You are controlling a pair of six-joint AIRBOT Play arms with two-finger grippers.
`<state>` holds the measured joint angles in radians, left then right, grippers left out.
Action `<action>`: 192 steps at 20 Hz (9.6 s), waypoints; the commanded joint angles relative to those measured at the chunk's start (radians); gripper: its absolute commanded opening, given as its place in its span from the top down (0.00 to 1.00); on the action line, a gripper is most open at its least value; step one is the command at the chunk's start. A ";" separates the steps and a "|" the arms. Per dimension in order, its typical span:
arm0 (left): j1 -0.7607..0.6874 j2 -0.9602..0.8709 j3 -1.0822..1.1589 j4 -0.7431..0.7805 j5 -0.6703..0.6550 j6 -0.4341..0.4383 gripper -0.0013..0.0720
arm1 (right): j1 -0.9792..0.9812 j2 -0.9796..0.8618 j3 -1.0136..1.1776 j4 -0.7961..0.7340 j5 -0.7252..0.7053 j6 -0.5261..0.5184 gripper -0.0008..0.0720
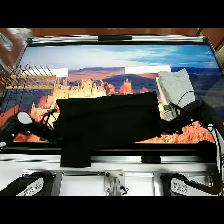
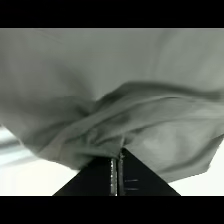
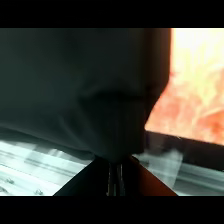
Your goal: Fold the shirts.
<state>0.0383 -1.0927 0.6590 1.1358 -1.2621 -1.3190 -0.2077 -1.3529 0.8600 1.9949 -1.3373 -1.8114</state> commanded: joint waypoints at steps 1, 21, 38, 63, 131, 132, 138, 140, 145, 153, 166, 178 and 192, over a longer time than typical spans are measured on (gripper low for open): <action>0.001 -0.008 0.158 0.008 0.041 0.032 0.94 | 0.019 0.032 0.090 0.018 0.045 -0.023 0.89; 0.111 -0.600 0.637 -0.231 0.128 -0.002 0.94 | 0.166 -0.432 0.626 -0.063 0.276 0.113 0.89; 0.124 -0.597 0.760 -0.232 0.007 -0.002 0.61 | 0.159 -0.425 0.626 -0.149 0.179 0.176 0.16; -0.154 -0.491 0.853 -0.255 0.113 -0.040 0.77 | 0.164 -0.059 0.626 0.024 0.050 0.175 0.89; 0.188 0.078 0.785 -0.164 0.135 -0.058 0.94 | 0.429 -0.322 0.353 0.238 0.289 0.309 0.13; 0.188 0.078 0.785 -0.164 0.135 -0.058 0.94 | 0.436 -0.337 0.353 0.251 0.298 0.306 0.13; 0.188 0.078 0.785 -0.164 0.135 -0.058 0.94 | 0.491 -0.376 0.381 0.305 0.267 0.185 0.88; 0.188 0.078 0.785 -0.164 0.135 -0.058 0.94 | 0.468 -0.362 0.473 0.305 0.206 0.141 0.89; 0.188 0.078 0.785 -0.164 0.135 -0.058 0.94 | 0.339 -0.280 0.899 0.307 0.032 0.268 0.89; 0.188 0.078 0.785 -0.164 0.135 -0.058 0.94 | 0.040 -0.220 1.278 0.318 -0.010 0.415 0.89; 0.186 0.078 0.785 -0.164 0.135 -0.058 0.94 | -0.069 -0.304 1.170 0.349 0.725 0.290 0.89; 0.128 -0.002 0.785 -0.166 0.136 -0.065 0.94 | -0.072 -0.506 1.170 0.176 0.404 0.167 0.89; 0.042 -0.022 0.785 -0.166 0.233 -0.058 0.94 | -0.120 -0.315 1.150 -0.301 -0.463 0.255 0.89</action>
<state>0.0826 -1.1141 1.4445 0.9691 -1.0363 -1.3815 -0.3244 -1.6840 2.0247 1.7298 -1.6463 -1.5902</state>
